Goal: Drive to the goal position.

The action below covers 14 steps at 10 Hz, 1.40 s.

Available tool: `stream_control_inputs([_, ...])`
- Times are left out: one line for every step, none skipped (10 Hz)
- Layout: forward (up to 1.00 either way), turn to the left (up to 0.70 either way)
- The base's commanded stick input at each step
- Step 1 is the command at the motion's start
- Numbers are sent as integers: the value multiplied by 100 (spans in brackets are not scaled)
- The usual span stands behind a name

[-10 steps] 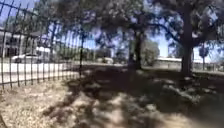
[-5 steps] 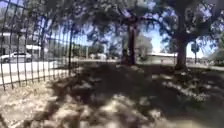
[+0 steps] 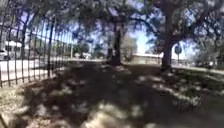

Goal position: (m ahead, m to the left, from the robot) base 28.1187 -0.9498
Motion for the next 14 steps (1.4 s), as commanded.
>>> stream_control_inputs([70, -35])
stream_control_inputs([70, -35])
stream_control_inputs([70, -34])
stream_control_inputs([70, -31])
stream_control_inputs([70, 0])
stream_control_inputs([70, 0])
stream_control_inputs([70, 0])
stream_control_inputs([70, 0])
stream_control_inputs([70, 0])
stream_control_inputs([70, 0])
stream_control_inputs([70, 0])
stream_control_inputs([70, 0])
stream_control_inputs([70, 0])
stream_control_inputs([70, 0])
